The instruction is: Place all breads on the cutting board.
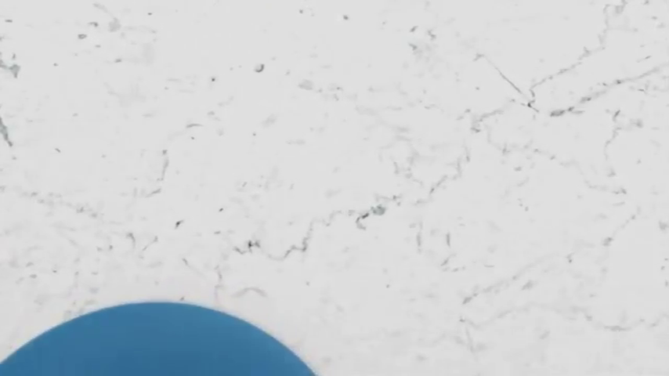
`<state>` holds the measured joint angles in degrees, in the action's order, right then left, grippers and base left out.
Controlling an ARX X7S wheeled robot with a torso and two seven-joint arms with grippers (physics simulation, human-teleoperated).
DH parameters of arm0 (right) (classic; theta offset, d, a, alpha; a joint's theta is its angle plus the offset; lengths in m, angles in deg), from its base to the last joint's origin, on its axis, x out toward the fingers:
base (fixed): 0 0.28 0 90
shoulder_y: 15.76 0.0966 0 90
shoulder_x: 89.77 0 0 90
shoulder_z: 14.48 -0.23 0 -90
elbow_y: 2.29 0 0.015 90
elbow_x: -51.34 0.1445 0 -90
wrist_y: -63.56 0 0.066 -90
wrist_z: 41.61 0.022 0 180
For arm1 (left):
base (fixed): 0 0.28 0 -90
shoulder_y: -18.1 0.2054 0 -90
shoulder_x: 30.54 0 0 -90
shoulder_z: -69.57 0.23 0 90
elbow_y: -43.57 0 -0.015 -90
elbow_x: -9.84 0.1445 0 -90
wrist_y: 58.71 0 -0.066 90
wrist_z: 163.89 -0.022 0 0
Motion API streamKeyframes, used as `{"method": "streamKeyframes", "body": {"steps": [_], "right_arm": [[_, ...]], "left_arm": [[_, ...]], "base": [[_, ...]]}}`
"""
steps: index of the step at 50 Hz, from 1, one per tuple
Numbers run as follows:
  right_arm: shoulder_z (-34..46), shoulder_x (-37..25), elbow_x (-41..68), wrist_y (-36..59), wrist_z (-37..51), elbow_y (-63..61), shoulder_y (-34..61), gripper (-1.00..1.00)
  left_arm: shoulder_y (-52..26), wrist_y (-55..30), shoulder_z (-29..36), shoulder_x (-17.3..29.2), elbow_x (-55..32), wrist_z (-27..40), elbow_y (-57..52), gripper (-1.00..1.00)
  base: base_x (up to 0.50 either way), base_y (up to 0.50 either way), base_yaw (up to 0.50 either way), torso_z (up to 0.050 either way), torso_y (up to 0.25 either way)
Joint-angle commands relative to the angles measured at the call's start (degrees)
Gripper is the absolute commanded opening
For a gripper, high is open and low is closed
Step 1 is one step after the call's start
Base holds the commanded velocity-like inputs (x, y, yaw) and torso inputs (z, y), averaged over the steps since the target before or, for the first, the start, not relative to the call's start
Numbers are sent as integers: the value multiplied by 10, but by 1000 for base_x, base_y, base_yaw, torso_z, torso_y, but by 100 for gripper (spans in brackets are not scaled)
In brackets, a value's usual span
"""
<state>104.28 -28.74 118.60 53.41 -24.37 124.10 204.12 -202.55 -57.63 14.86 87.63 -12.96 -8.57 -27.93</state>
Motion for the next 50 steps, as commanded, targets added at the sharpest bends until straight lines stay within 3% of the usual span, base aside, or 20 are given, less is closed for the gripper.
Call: {"method": "streamKeyframes", "body": {"steps": [1, 19, 42, 50], "right_arm": [[4, 74, -66, -111, -29, 117, -22, -100], [30, 215, -143, -311, -148, 384, -25, -100], [-224, 289, -365, -333, -195, 386, -117, -100], [-104, 290, -221, -361, -178, 386, -140, -100]], "left_arm": [[17, -1, -19, 6, -20, 25, -7, -100], [46, -5, -38, 23, -84, 84, -29, -100], [69, 6, -39, 47, -133, 119, -40, -100], [78, 6, -40, 62, -144, 127, -46, -100]], "base": [[322, 7, -34, 0, -15], [327, 6, -35, 0, -15], [340, 6, -37, 0, -15], [350, 6, -38, 0, -15]]}}
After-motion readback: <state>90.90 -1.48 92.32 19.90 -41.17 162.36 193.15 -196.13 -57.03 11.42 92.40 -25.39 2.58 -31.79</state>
